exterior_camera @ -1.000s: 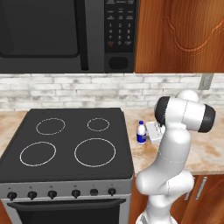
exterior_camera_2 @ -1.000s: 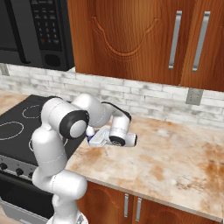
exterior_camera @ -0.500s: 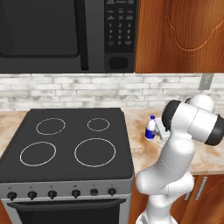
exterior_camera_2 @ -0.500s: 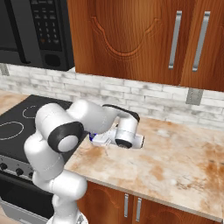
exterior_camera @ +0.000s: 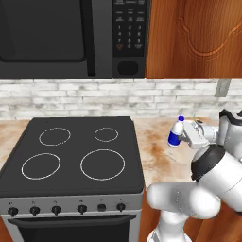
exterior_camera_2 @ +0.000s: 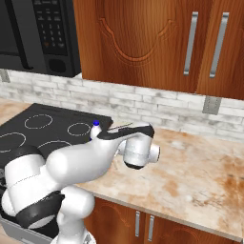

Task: Place the drinks on the dining counter in a tight cluster.

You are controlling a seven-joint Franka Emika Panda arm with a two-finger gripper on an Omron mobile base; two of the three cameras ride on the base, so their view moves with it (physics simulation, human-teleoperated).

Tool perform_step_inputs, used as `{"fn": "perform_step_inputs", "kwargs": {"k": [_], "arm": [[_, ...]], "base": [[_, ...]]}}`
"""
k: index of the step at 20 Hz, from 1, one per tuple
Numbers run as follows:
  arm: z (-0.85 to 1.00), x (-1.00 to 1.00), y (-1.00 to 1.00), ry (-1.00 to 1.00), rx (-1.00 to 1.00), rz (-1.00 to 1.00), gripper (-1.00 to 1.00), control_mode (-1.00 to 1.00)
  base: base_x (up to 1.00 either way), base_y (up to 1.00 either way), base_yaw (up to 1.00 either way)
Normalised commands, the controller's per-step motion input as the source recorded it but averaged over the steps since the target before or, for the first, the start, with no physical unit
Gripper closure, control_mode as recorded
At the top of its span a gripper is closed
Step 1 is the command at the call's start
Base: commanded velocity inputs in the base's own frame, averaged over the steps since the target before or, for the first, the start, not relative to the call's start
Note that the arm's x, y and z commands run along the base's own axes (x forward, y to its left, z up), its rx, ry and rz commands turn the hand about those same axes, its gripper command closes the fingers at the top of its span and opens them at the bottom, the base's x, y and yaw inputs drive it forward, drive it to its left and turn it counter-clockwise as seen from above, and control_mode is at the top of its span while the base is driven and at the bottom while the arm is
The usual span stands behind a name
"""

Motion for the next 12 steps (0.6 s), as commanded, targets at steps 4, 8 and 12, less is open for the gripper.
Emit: {"fn": "perform_step_inputs", "kwargs": {"k": [4,8,12], "arm": [[0.82,-0.9,0.0,0.0,0.0,-0.04,1.0,-1.0],[0.72,-0.83,0.04,0.0,0.0,-0.04,1.0,-1.0],[0.67,-0.69,0.12,0.0,0.0,-0.07,1.0,-1.0]], "base": [[0.0,0.0,0.0],[0.0,0.0,0.0],[0.0,0.0,0.0]]}}
